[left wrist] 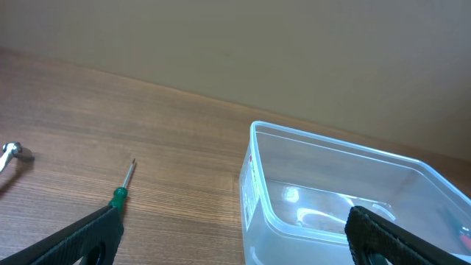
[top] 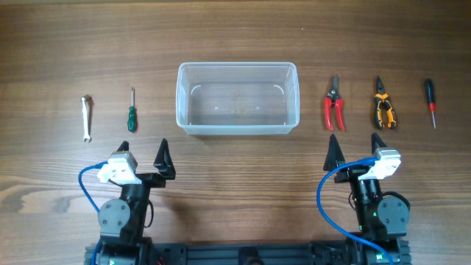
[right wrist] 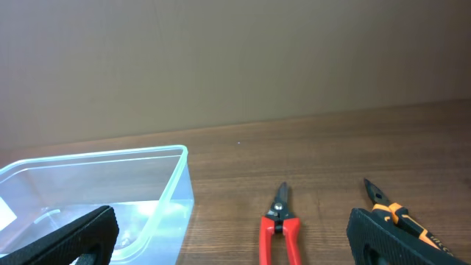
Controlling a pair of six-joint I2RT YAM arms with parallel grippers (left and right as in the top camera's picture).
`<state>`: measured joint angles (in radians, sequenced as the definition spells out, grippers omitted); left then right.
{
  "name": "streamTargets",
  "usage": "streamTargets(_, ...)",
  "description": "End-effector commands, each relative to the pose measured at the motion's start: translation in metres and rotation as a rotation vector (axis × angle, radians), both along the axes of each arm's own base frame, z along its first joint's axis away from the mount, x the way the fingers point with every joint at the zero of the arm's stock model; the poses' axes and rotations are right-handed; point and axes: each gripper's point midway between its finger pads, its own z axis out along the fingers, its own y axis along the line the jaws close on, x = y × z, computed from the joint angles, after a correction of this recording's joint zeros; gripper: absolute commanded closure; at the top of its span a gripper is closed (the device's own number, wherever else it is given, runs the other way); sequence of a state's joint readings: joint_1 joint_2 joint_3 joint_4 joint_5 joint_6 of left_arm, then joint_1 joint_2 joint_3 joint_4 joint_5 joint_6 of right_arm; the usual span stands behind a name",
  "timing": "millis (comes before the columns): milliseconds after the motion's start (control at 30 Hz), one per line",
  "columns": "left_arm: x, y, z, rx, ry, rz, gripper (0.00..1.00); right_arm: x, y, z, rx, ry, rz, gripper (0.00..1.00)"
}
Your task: Pack container
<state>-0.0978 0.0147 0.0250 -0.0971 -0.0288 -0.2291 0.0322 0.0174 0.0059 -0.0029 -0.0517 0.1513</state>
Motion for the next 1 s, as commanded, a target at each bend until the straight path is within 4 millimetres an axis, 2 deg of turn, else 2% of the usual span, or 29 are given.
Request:
streamTargets(0, 0.0000, -0.0008, -0.0007, 0.007, -0.005, -0.008, 0.00, -0.0010, 0.0017, 0.0042, -0.016, -0.021, 0.007, 0.00)
streamTargets(967, 0.0000, -0.0008, -0.0007, 0.008, -0.005, -0.008, 0.00, -0.0011, 0.0025, 0.0043, 0.003, -0.019, 0.012, 0.00)
